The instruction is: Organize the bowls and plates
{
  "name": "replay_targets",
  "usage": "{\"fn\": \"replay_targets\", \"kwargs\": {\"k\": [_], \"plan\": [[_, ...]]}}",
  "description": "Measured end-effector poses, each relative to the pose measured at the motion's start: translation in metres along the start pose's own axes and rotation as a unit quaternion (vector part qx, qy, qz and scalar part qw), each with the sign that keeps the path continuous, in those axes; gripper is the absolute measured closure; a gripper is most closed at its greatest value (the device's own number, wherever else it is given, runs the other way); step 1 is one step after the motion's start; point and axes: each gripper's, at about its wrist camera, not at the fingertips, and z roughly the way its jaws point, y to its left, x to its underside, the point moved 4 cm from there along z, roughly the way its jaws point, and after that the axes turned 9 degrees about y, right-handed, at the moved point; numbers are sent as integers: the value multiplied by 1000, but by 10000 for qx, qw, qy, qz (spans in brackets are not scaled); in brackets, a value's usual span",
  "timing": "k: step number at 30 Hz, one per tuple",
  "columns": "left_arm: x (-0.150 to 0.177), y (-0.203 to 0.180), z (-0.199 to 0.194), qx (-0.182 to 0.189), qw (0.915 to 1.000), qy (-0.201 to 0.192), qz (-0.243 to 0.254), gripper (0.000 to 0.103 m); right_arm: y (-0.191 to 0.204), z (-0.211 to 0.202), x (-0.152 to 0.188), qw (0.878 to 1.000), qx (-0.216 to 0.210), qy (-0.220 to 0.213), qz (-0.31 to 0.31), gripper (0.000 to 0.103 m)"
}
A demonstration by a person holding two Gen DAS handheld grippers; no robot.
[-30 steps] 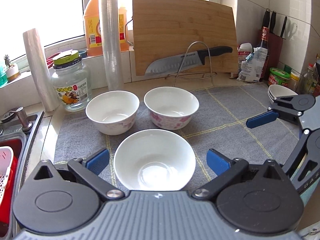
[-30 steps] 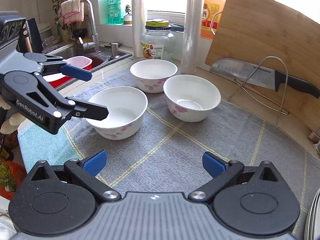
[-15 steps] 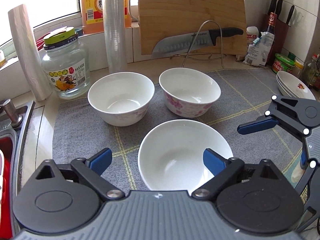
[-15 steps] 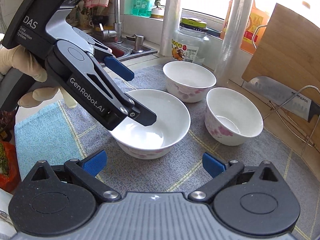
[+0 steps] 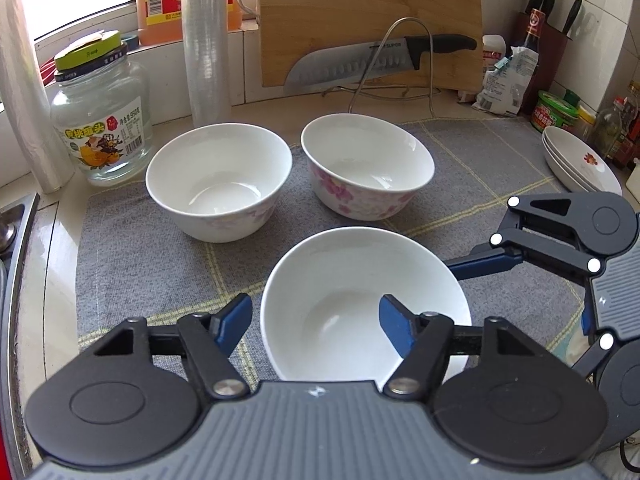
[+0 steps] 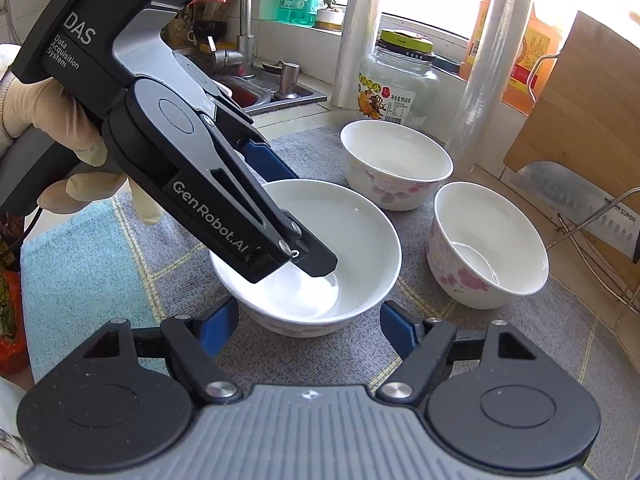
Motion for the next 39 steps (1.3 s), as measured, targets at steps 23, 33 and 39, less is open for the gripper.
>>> {"fn": "replay_targets", "kwargs": {"k": [23,33,39], "plan": [[-9,-45,-7,276,9993,7,254,40,-11,-31,22,9998,93,22,162,25],[-30,-98,5,568,9969,-59,543,40,-38,-58,59,9985,346,104,412,25],[-43,-129,15,729,9942,-44,790,40,-56,-72,82,9968,508,177,598,25]]}}
